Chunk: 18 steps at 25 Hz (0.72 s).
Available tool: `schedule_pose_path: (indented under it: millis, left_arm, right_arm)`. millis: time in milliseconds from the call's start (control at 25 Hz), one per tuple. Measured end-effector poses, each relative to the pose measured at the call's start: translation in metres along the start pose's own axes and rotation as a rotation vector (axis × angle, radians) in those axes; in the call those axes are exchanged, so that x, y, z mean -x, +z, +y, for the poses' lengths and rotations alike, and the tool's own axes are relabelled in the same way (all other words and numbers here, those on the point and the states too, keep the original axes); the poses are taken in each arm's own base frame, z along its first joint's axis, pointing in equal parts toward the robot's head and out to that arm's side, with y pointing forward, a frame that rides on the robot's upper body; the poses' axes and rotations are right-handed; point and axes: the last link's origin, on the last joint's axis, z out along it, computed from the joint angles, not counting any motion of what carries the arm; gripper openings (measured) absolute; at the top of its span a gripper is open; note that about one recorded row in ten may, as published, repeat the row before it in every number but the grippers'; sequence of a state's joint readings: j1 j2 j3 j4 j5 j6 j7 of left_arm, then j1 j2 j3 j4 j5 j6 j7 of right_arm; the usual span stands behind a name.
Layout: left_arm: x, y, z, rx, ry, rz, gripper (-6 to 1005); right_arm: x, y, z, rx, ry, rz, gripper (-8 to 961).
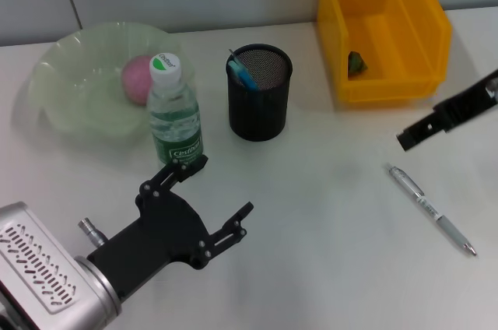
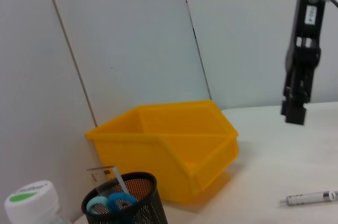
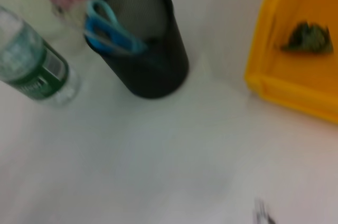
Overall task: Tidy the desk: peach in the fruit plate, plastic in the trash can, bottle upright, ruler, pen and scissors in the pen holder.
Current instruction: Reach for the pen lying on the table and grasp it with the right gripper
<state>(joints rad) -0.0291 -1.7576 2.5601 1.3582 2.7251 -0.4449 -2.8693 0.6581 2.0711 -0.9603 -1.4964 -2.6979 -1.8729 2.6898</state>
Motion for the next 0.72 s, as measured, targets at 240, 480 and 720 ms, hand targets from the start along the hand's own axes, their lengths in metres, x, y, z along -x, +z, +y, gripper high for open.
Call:
schedule_pose_path:
  millis: [240,480,720]
  left_arm:
    - [-0.001,0.0,0.0,-0.001,0.0,0.007,811]
    - [-0.001,0.001,0.001,0.001,0.0,0.008,811]
    - [0.001,0.001,0.002,-0.001,-0.002,0.01,811]
  right_arm:
    - [-0.009,0.013,-0.013,-0.035,0.048,0.074,825]
    - [-0.014,0.033,-0.024,-0.054,0.068,0.103,825]
    - [-0.013,0.048,-0.027,-0.084,0.053,0.116,823]
